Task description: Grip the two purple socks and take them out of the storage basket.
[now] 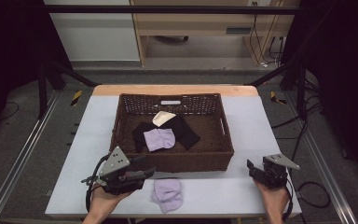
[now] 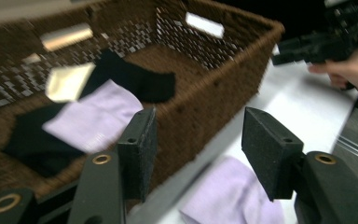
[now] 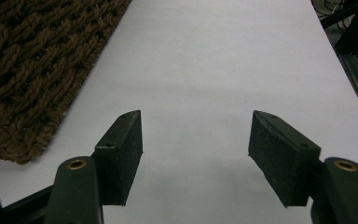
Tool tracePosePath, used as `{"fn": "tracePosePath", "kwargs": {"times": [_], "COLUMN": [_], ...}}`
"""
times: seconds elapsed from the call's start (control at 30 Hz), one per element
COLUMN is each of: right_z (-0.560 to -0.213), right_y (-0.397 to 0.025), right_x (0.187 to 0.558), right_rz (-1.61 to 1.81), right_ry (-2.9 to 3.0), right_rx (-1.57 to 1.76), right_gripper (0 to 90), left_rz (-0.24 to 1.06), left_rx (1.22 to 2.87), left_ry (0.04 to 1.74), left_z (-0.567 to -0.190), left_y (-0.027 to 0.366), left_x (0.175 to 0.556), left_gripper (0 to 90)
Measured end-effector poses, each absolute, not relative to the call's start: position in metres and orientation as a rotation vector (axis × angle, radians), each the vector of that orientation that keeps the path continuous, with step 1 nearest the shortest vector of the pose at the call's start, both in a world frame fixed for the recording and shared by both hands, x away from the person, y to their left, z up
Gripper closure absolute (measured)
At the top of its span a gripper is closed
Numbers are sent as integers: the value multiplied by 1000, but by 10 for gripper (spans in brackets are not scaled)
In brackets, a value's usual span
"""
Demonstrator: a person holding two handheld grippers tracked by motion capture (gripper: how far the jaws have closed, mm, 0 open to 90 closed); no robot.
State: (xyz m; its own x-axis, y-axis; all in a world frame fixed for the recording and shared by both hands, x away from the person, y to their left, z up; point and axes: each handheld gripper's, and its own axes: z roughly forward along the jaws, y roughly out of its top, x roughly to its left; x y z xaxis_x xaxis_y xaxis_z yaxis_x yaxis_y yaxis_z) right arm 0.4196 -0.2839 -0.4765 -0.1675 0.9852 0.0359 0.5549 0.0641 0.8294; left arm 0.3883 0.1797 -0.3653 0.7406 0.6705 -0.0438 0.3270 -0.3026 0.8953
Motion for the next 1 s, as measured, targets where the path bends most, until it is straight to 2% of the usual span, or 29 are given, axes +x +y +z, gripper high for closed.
{"fn": "tracePosePath", "kwargs": {"times": [0.5,0.67,1.0], "right_z": [-477,-477,-477], "right_y": [-283,-284,-284], "right_x": [420,421,421], "right_rz": [991,993,990], "right_ry": [1791,1790,1789], "right_rx": [1528,1528,1530], "right_gripper": [374,372,367], "left_rz": [549,621,673], "left_rx": [1874,1876,1872], "left_ry": [827,851,938], "left_z": [-323,-323,-338], "left_y": [171,164,150], "left_x": [458,479,524], "left_gripper": [450,448,454]}}
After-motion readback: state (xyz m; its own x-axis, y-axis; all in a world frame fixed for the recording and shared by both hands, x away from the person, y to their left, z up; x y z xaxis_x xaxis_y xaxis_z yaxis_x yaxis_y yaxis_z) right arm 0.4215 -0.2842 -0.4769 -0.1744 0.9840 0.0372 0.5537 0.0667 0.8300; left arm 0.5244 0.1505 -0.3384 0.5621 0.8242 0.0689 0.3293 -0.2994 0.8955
